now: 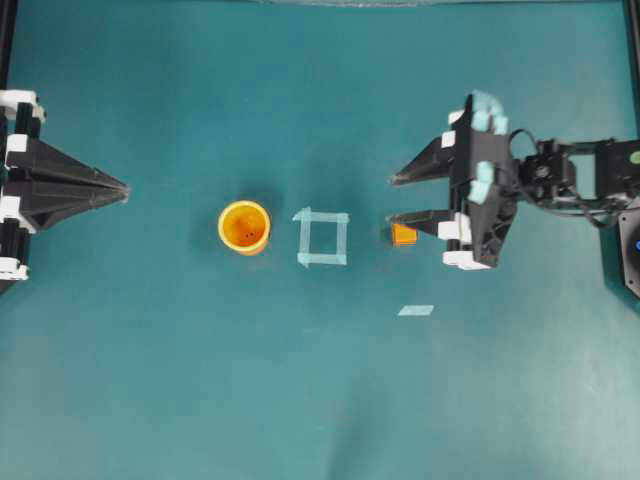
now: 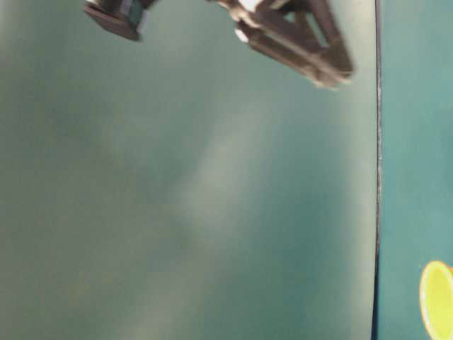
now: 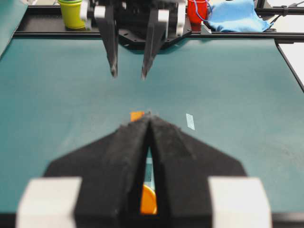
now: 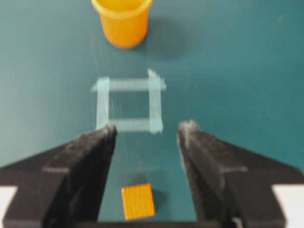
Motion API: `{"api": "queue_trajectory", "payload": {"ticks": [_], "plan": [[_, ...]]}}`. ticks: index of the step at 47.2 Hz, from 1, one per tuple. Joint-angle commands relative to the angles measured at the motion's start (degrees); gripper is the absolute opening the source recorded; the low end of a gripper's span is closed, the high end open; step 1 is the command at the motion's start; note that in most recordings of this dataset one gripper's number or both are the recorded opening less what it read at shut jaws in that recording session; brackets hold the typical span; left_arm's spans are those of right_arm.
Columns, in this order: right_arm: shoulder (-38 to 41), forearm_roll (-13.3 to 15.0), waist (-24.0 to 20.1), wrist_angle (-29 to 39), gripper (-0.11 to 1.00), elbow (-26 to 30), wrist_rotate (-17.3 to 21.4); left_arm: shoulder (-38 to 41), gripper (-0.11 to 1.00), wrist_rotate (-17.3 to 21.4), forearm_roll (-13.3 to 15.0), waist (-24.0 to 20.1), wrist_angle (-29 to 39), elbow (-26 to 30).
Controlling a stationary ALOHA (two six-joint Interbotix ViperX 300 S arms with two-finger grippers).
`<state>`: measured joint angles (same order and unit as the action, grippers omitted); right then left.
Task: Move the block to the right with right arm.
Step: 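Open the right gripper and move it left over the orange cube, then lower the right gripper around the orange cube and close it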
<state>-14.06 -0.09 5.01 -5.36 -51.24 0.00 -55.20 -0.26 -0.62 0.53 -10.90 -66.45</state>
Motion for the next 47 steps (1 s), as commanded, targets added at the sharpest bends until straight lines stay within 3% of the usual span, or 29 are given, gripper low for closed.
{"api": "queue_trajectory", "payload": {"ticks": [1,11,27,47], "plan": [[1.6,-0.1,0.1,-0.4,0.6,1.2,-0.1,0.4,0.0,-0.1,-0.2,0.1,-0.3,1.5],[5.4,0.8,-0.4,0.5,0.6,1.0,-1.1,0.4,0.0,-0.1,-0.1,0.1,-0.3,1.5],[9.1,5.5,-0.5,6.4,0.62,1.9,-1.2,0.4,0.0,-0.1,-0.1,0.1,-0.3,1.5],[14.2,6.0,-0.5,5.4,0.62,2.9,-1.2,0.5,0.0,0.0,-0.2,0.1,-0.3,1.4]]}}
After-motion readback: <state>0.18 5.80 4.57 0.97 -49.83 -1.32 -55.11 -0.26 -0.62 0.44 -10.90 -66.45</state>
